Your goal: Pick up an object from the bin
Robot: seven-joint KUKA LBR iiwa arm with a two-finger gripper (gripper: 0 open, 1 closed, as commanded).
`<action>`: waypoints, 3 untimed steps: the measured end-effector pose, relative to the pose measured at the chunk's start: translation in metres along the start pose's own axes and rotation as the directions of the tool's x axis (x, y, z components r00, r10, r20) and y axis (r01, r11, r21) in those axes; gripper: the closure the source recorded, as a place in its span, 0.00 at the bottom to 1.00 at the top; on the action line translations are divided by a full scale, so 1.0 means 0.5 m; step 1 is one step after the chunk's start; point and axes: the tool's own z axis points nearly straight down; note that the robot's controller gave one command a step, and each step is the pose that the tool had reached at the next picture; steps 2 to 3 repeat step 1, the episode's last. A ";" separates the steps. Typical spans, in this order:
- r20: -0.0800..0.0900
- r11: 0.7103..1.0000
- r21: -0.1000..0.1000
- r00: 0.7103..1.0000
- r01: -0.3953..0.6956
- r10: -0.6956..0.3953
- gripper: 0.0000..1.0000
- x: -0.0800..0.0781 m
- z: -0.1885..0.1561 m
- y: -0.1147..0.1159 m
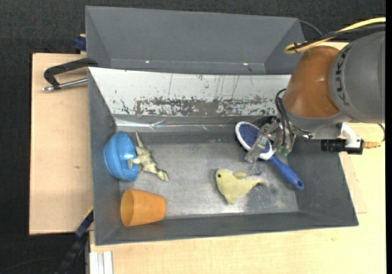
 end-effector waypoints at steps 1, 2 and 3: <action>0.001 0.999 0.005 0.999 0.046 -0.046 1.00 0.073 -0.344 -0.066; 0.001 0.999 0.005 0.999 0.046 -0.046 1.00 0.073 -0.344 -0.066; 0.001 0.999 0.005 0.999 0.046 -0.046 1.00 0.073 -0.344 -0.066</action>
Offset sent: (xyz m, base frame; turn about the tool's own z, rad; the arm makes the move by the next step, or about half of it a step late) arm -0.0524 -0.0108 0.1662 -0.0449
